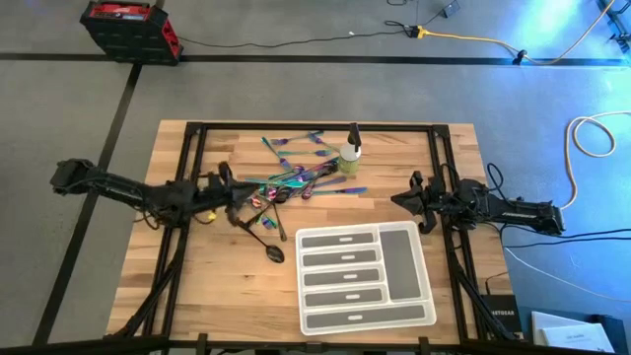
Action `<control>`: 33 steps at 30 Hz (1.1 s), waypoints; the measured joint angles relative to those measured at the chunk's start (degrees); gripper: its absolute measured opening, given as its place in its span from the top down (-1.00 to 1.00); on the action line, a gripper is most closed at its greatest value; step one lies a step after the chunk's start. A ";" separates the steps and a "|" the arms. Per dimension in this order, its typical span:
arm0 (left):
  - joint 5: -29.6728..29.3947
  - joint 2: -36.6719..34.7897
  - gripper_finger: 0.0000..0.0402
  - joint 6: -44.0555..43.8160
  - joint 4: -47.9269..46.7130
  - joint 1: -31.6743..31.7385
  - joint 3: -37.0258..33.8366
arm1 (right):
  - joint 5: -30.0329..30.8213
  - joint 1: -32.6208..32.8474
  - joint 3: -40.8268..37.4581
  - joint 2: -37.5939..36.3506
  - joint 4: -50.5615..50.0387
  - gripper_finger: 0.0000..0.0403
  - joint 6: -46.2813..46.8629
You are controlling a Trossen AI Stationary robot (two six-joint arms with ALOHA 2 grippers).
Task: Sort silverware
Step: Move the white spray bottle to the top left of the table
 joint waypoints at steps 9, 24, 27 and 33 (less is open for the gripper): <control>4.61 18.86 0.70 8.88 -23.65 9.10 26.69 | 2.08 0.00 -0.01 0.22 -0.98 1.00 -2.43; 22.80 41.54 0.72 44.52 -25.81 22.90 51.35 | -0.64 0.00 0.00 0.25 -2.70 1.00 -3.66; 24.54 44.46 0.65 48.32 -27.55 23.91 56.44 | -0.72 0.00 0.00 0.27 -2.75 1.00 -3.28; 29.29 52.03 0.32 55.17 -37.97 25.94 68.48 | -1.51 0.00 -0.01 0.59 -2.81 1.00 -3.16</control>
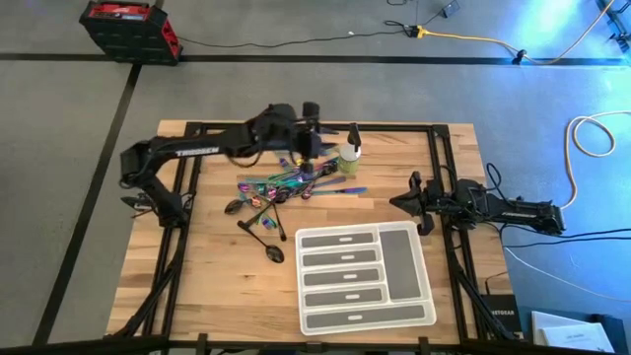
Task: Sort silverware
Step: Move the white spray bottle to the top left of the table
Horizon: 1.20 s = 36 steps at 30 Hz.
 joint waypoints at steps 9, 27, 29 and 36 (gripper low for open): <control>3.68 9.31 -0.06 8.55 -13.00 3.18 16.58 | -0.08 0.00 0.00 0.35 -1.03 1.00 -0.17; 3.75 19.88 -0.08 16.35 -18.72 4.33 26.33 | 7.83 0.00 0.00 2.26 -0.42 1.00 -3.37; 3.77 19.89 -0.08 18.05 -18.36 4.33 26.33 | 8.34 0.00 0.00 2.83 0.43 1.00 -4.68; 4.11 19.82 -0.08 19.24 -18.29 4.37 26.33 | 11.52 0.00 0.00 3.05 2.42 1.00 -6.06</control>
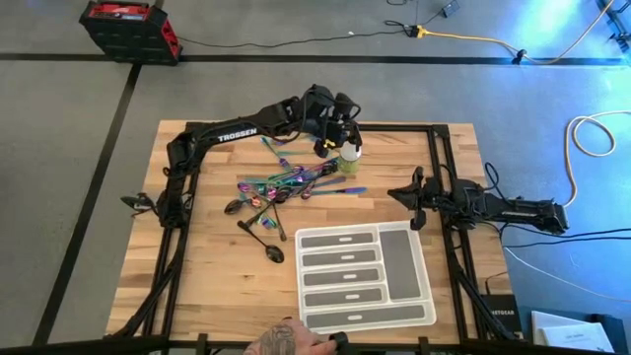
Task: Sort silverware
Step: Move the white spray bottle to the top left of the table
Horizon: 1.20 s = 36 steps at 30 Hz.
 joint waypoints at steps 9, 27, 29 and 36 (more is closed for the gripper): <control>0.40 0.00 -0.08 -1.53 -1.82 -0.02 0.00 | 7.65 0.00 0.00 7.07 10.63 1.00 -9.99; 0.36 -0.20 -0.08 -4.95 -3.28 -0.19 0.11 | 19.52 -0.06 11.37 43.17 32.33 0.90 -27.24; 0.28 -0.17 -0.08 -4.92 -3.22 -0.17 0.09 | 20.08 -0.87 14.13 46.79 32.92 0.78 -28.24; 0.08 -0.13 -0.08 -5.06 -3.15 -0.19 0.07 | 21.92 -4.30 20.24 57.18 39.79 0.25 -26.84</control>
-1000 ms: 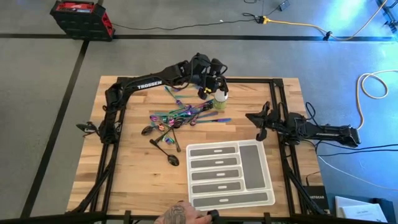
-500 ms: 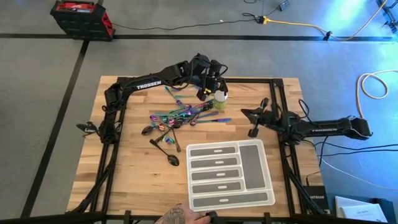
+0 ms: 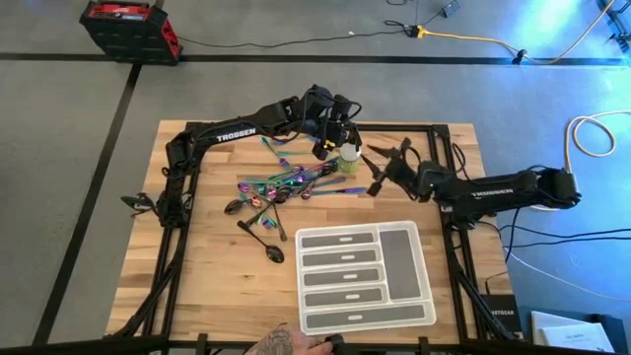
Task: Sort silverware
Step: Move the white spray bottle to the top left of the table
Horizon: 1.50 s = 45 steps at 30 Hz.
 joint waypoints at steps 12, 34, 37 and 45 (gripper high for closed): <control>-0.53 0.02 -0.08 -0.03 0.13 -0.01 -0.04 | 0.44 -0.99 3.76 8.28 3.84 0.06 5.81; -0.86 0.06 -0.08 0.17 0.17 0.02 -0.08 | 10.52 -2.97 3.70 9.38 5.91 0.06 3.78; -1.02 0.07 -0.08 0.18 0.20 0.04 -0.09 | 10.60 -3.72 3.70 9.36 5.84 0.06 3.78; -0.99 0.07 -0.08 0.16 0.52 -0.03 -0.13 | 12.69 -3.72 3.70 9.32 3.97 0.06 2.41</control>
